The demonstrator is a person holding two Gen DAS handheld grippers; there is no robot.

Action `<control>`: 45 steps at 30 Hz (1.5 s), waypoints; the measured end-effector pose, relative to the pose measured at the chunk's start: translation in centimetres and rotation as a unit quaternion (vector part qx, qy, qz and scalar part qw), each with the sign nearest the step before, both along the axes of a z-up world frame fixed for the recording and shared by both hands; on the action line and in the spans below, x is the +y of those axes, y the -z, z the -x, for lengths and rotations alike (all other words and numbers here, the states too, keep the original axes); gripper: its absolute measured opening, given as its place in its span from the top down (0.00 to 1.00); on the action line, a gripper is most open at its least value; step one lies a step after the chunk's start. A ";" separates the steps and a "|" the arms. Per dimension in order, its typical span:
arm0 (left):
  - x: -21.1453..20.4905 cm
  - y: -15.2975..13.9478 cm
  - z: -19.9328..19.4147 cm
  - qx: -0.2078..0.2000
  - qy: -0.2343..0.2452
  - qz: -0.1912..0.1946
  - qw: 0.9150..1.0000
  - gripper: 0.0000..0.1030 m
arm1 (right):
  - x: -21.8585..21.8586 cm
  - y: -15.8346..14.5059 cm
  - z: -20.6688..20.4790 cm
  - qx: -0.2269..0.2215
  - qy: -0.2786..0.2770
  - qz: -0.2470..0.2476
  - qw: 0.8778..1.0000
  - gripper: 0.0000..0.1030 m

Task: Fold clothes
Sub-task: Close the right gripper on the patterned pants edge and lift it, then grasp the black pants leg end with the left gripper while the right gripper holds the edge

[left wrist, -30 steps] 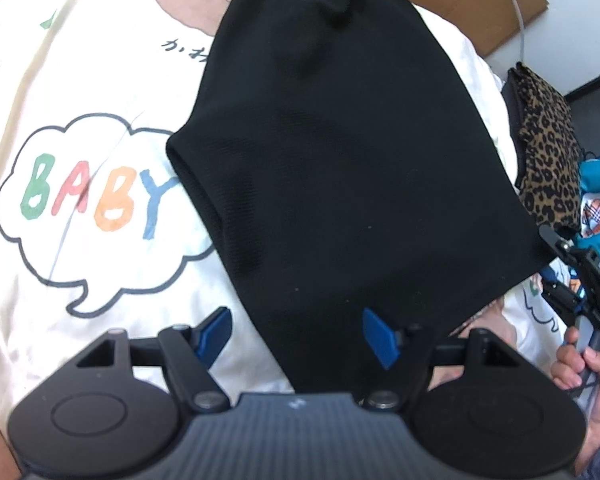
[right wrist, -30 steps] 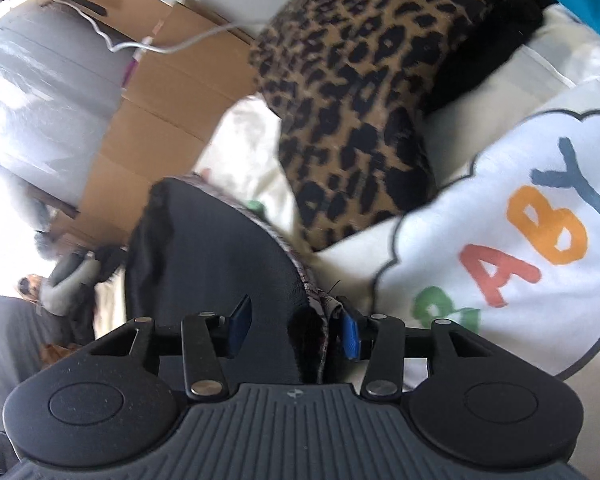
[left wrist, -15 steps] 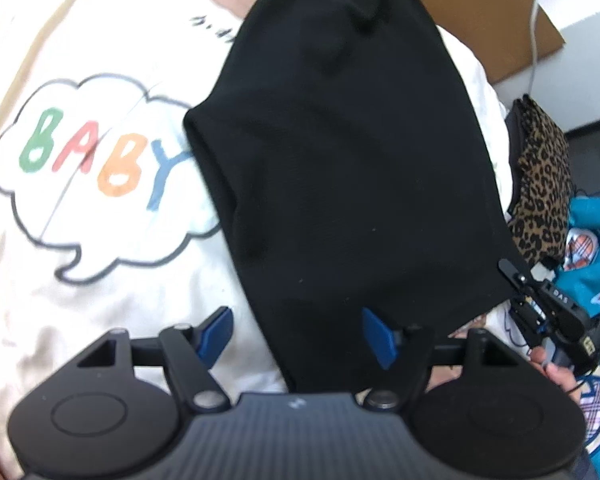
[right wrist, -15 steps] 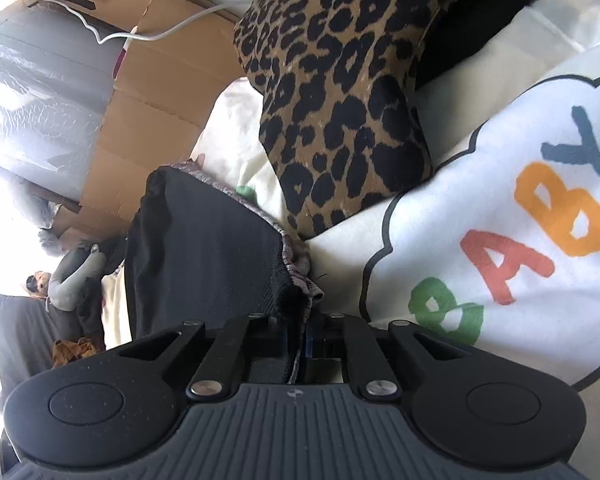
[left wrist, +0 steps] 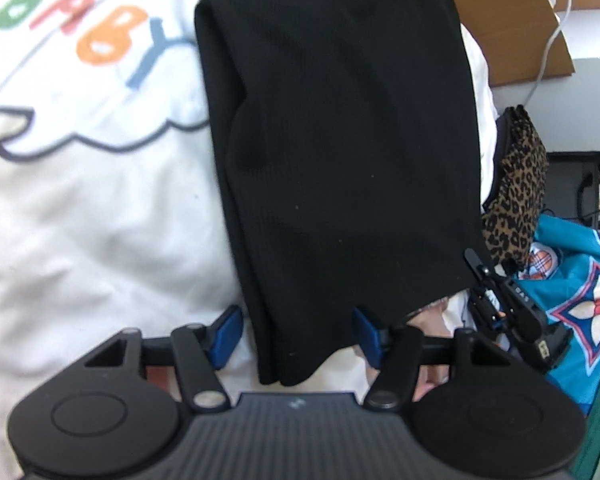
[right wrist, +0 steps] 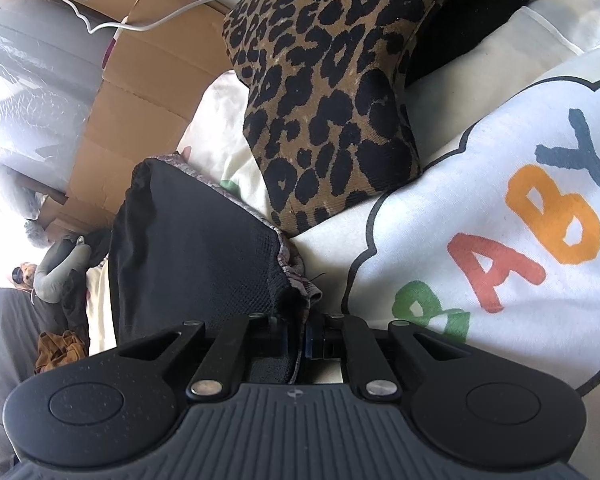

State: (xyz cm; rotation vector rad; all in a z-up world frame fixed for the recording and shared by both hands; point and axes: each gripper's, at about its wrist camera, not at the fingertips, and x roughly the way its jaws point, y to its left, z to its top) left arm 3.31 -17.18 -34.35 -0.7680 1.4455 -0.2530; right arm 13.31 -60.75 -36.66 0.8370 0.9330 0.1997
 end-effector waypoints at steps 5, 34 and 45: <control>0.6 0.9 0.7 -0.005 -0.022 0.036 0.999 0.33 | -0.1 0.3 0.0 0.002 0.002 -0.006 1.000 0.95; 1.0 2.0 1.8 0.011 -0.093 0.098 0.991 0.94 | 0.5 -2.0 -1.8 0.102 0.019 -0.012 0.995 0.96; 0.1 -2.9 -0.4 0.003 -0.087 0.065 0.994 0.96 | 5.7 -10.7 -4.9 0.142 -0.067 0.127 0.979 0.96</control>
